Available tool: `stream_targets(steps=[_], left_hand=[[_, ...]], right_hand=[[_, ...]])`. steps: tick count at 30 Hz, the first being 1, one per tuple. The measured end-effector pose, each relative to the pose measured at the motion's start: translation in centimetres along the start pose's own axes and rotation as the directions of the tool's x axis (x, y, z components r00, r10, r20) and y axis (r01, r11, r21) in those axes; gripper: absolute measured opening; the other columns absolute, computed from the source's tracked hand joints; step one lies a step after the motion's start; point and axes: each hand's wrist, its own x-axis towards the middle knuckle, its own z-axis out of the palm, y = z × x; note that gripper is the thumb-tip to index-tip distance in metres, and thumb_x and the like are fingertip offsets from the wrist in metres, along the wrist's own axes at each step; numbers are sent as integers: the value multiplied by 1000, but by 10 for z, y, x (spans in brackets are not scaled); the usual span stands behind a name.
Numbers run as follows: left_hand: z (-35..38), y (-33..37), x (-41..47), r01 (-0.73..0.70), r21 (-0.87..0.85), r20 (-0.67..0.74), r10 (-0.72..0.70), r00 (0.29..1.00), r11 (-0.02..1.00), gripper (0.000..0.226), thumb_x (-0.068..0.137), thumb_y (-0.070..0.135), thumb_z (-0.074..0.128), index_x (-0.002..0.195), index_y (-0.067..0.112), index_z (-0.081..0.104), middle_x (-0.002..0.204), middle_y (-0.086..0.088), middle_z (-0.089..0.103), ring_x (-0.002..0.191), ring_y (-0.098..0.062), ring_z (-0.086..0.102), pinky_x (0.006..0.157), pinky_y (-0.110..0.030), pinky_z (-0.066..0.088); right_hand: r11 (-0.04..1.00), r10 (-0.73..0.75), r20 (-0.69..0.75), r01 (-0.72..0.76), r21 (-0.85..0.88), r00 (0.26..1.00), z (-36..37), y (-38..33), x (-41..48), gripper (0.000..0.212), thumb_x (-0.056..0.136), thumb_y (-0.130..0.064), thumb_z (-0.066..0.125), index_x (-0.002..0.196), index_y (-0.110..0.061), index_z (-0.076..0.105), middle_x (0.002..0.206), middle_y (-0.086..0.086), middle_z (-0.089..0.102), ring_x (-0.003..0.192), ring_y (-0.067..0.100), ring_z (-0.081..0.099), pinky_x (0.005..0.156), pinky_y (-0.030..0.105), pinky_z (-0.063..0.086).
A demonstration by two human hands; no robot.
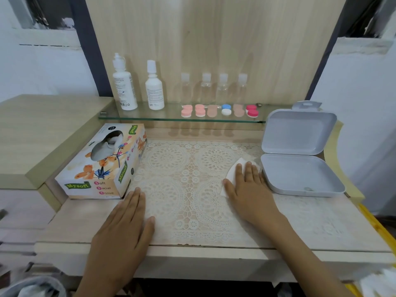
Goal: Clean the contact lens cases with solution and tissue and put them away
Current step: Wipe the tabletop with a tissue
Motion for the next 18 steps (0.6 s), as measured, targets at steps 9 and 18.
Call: stream_targets(steps=[9,18], left_hand=[[0,0,0,11,21,39,-12,999,1000,79,78,64,-9,145,24,-1,153,16,-3,138,9,-7,109,-12,-7],[-1,-1,0,9,1,45,-9,999,1000,76,80,65,-3,145,24,4,151,17,3,138,8,-1,111,-13,-2]], right_hand=[[990,-141,-33,141,4,989,8,21,-56,106,63,-66,-38,151,-15,-10,158,11,-16,145,18,-18,113,28,-15],[994,-107,3,107,-17,994,-7,58,-101,86,68,-65,-26,147,-31,-20,155,-8,-25,139,4,-27,112,23,-18]])
